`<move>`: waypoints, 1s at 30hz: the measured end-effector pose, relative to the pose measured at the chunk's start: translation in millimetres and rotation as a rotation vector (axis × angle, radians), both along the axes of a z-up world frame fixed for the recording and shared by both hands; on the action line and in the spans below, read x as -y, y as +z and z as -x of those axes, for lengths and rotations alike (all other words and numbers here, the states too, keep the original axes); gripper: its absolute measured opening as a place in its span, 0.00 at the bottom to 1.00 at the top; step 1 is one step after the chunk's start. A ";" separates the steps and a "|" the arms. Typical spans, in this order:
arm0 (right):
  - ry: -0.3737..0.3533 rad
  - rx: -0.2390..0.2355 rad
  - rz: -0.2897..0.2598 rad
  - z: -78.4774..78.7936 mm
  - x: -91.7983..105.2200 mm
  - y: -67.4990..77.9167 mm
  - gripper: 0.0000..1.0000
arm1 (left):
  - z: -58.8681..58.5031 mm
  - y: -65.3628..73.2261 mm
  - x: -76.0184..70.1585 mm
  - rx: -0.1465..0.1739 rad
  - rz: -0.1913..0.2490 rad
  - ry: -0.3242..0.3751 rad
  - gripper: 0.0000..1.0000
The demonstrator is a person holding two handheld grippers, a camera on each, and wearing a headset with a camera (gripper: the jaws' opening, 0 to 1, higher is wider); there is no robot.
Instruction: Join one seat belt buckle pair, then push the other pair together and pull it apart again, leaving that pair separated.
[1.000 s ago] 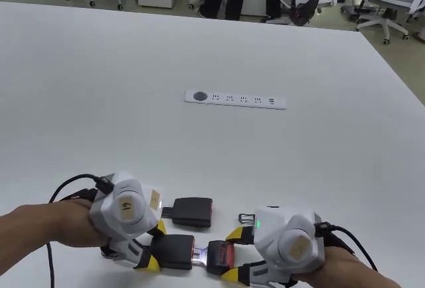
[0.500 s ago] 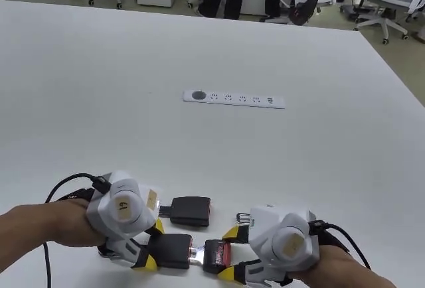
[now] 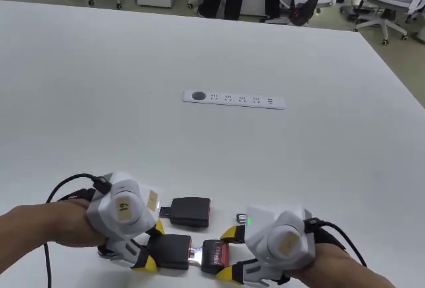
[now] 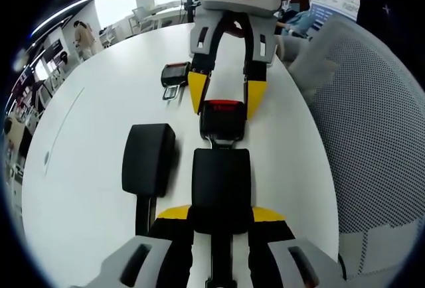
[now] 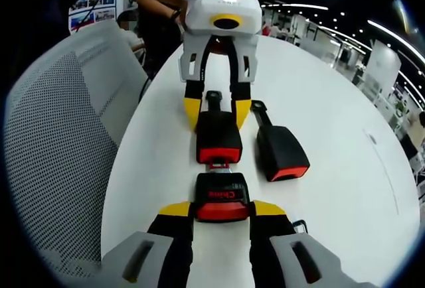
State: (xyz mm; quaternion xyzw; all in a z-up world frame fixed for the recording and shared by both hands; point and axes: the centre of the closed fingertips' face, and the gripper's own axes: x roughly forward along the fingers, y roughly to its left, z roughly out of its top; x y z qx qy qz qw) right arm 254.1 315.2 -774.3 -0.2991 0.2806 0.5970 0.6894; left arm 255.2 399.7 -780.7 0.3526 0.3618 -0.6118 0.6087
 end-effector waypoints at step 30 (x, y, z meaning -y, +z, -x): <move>-0.002 0.013 0.021 6.2 -16.9 -6.2 0.28 | 2.1 4.2 3.7 0.000 -0.007 0.014 0.32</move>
